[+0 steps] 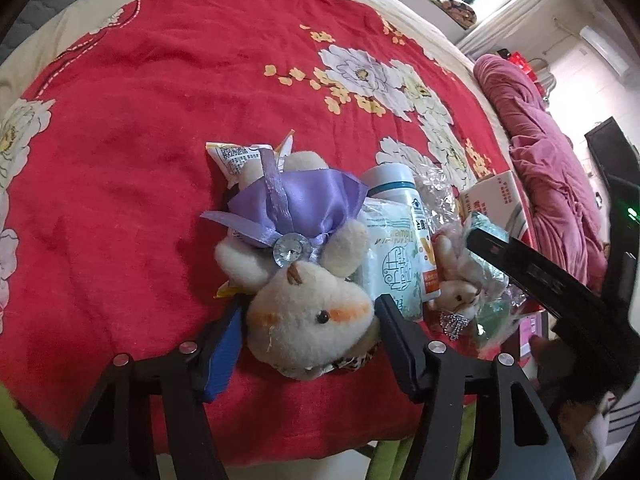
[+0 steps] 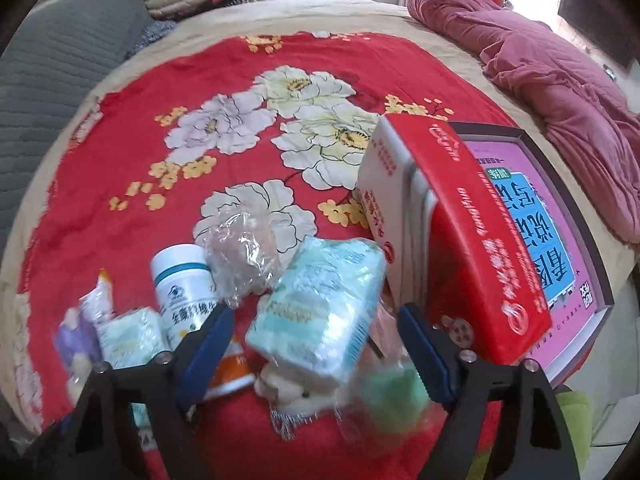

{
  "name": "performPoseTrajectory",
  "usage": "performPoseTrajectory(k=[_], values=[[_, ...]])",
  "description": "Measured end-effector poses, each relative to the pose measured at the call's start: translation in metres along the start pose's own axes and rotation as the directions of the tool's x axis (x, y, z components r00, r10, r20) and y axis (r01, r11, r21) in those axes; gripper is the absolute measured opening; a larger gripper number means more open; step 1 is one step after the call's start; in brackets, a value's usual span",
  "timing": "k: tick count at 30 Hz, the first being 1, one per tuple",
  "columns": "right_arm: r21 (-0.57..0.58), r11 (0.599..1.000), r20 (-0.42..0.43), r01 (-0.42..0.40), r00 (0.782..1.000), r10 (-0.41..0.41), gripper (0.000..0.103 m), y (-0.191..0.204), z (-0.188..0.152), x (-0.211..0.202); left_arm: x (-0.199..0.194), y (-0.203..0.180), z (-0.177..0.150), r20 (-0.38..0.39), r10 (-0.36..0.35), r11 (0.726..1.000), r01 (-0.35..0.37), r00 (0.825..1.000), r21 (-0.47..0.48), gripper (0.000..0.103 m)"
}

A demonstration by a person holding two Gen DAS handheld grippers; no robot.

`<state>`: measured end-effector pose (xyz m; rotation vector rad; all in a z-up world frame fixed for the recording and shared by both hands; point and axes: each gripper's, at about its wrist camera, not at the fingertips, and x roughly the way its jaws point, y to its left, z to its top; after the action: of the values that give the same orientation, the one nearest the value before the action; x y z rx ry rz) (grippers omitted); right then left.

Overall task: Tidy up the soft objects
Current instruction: 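Grasp the white plush bunny with the left tool while the right tool grasps the blue towel pack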

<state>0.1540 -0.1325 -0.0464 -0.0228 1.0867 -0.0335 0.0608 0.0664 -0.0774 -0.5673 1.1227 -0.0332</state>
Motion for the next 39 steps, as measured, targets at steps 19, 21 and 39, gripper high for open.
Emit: performPoseTrajectory(k=[19,21,39], values=[[-0.045,0.996,0.076,-0.083,0.993,0.086,0.053,-0.008,-0.009,-0.023,-0.021,0.006,0.002,0.048,-0.051,0.998,0.053,0.998,-0.027,0.059],[-0.055,0.994,0.092,-0.094,0.991,0.099,0.053,-0.009,-0.01,-0.029,-0.028,0.007,0.0,0.064,-0.047,0.999,0.049,0.997,-0.023,0.059],[-0.029,0.985,0.208,-0.169,0.963,0.171,0.052,-0.053,-0.009,-0.086,-0.075,-0.05,-0.007,0.155,-0.062,0.992,0.044,0.986,0.117,0.059]])
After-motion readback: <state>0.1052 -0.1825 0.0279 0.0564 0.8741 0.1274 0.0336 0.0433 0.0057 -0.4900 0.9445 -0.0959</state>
